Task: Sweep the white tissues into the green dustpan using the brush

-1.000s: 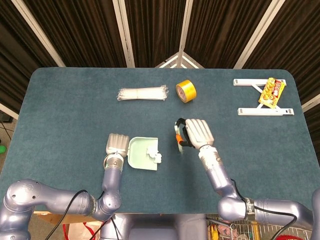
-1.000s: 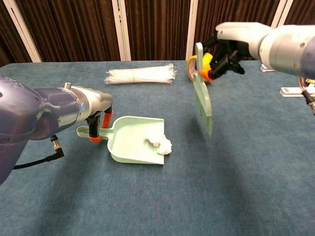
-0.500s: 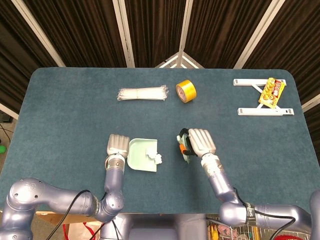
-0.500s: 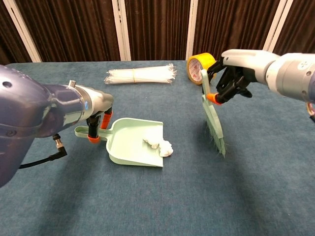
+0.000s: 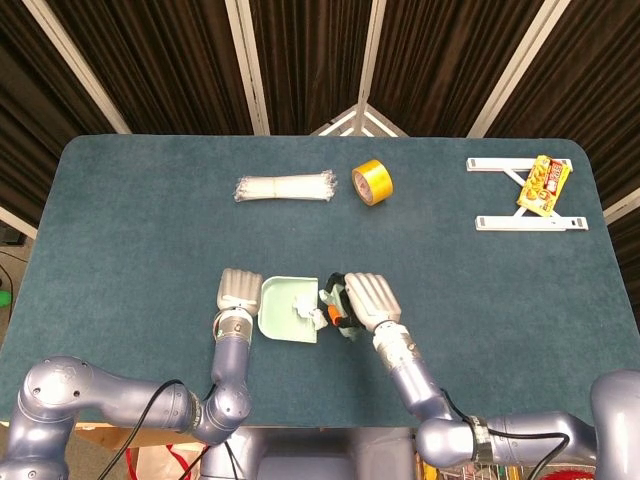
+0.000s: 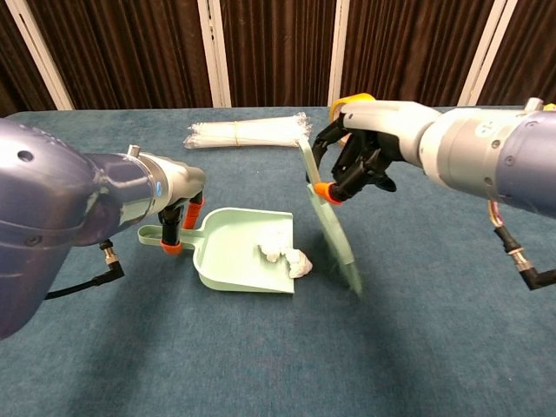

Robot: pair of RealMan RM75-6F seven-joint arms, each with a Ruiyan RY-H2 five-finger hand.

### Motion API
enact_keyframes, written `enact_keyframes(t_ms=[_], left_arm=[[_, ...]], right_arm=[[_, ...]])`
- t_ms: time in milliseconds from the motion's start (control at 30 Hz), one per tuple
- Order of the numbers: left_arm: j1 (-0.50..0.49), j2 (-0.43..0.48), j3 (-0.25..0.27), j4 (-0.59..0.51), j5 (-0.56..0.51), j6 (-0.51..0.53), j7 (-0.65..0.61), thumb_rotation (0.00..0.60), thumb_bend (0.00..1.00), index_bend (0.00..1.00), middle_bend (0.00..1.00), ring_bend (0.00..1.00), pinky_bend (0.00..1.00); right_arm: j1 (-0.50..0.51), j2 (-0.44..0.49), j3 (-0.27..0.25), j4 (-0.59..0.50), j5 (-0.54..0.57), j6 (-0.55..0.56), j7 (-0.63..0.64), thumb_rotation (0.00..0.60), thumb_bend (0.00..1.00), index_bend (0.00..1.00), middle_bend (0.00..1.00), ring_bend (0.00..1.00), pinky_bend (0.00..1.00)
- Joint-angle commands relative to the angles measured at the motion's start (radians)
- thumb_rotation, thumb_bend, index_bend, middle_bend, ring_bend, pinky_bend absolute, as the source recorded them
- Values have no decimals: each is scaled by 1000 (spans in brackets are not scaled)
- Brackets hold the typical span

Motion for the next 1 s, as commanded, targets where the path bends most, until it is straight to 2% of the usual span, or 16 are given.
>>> enact_keyframes(t_ms=[33,467,733,1000], left_arm=[[1,-1,0,2,2,-1,-2,600,585,651,1000,999,991],[-7,-13,-6,6,4,-2,3,600,586,651,1000,1000,991],[-13,-27,-8,16,3,1,6,600,585,651,1000,1000,992],[-11,-35,-9,25,11,-2,-1,600,586,651,1000,1000,991]], right_arm=[[15,-14,18,-14,19,8,-7,600,527,703,831,898,821],[65,-58,84,-59,92,25,-18,600,530,703,831,898,821],[59,-24,133,-103,120,-5,41,600,535,703,831,898,821],[49,24,168,-109,83,8,73,600,534,703,831,898,821]])
